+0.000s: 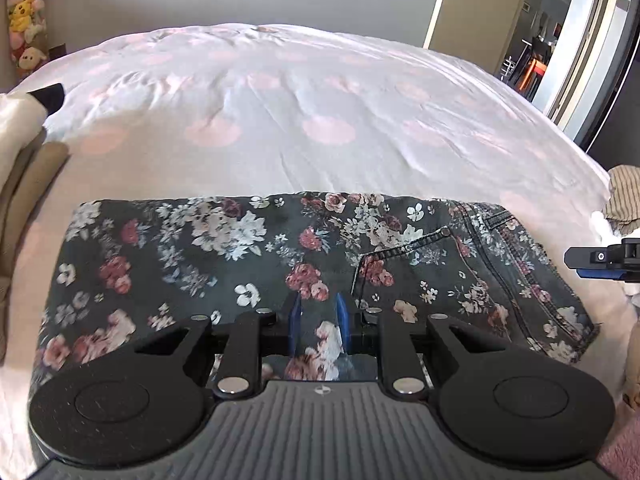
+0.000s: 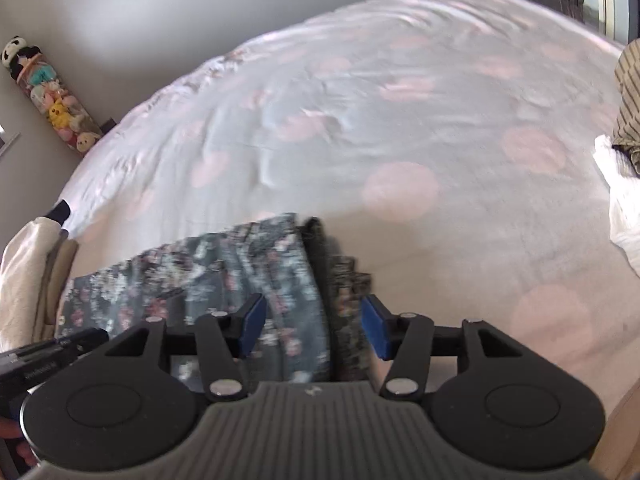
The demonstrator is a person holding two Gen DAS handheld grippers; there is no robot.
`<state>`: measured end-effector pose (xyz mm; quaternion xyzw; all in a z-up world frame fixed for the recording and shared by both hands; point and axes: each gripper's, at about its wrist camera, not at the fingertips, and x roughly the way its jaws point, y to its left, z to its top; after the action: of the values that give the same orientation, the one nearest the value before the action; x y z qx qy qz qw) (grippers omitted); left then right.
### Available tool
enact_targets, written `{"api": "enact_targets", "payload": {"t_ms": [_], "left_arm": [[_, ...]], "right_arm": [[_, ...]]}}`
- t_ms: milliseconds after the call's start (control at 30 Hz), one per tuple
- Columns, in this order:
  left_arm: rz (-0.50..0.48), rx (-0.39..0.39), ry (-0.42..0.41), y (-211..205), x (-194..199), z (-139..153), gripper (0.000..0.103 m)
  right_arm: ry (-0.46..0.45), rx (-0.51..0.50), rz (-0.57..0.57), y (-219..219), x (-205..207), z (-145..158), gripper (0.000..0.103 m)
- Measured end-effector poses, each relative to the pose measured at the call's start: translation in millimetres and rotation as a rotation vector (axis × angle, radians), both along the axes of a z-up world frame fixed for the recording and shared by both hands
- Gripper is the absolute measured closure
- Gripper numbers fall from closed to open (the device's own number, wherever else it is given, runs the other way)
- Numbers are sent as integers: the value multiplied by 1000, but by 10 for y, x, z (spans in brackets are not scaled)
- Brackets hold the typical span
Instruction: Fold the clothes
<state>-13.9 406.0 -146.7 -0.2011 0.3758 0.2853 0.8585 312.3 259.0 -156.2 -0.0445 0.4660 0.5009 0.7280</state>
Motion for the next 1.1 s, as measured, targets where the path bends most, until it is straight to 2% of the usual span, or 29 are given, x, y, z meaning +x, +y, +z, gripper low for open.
{"api": "enact_targets", "payload": {"t_ms": [67,333,400,567,667,767,833,967,1100], "left_arm": [[-11,-15,5,24,37,-50,86],[-25,-46,12,96,143,-146,86],[-31,-49,20,97,171,-170,86],[-45,-49,39,111,231,-237,86],[-58,-41,12,102,233,-237,86],[-65,21,-45,43,221,-121,87],[-89,46,-41,11,250,-79,87],[-74,-20,39,69,278,-270,90],[-78,-43,36,113,261,-346,90]], "right_arm": [[51,-9,3,11,193,-86,41],[349,-21,76,148,594,-544,41],[414,-29,114,189,668,-626,45],[511,-51,179,295,761,-759,56],[533,-54,186,318,786,-790,64],[523,-48,185,325,745,-788,71],[517,-39,181,316,719,-785,76],[513,-4,164,278,675,-735,80],[533,32,143,241,646,-631,81]]}}
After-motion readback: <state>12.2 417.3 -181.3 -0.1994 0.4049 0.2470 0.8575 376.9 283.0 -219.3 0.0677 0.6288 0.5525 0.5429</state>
